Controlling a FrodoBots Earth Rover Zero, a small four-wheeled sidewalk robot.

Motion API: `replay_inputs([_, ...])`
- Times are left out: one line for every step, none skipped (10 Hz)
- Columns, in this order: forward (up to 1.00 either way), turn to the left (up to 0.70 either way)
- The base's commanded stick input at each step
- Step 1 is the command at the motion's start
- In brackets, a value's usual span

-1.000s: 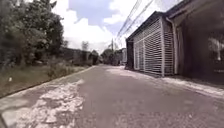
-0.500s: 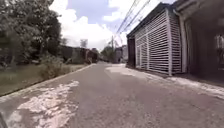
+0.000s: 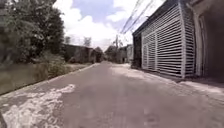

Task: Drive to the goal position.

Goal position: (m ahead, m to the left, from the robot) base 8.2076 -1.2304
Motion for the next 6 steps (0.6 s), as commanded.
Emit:
replay_inputs([1.00,0.00])
replay_inputs([1.00,0.00])
replay_inputs([1.00,0.00])
replay_inputs([1.00,0.00])
replay_inputs([1.00,0.00])
replay_inputs([1.00,0.00])
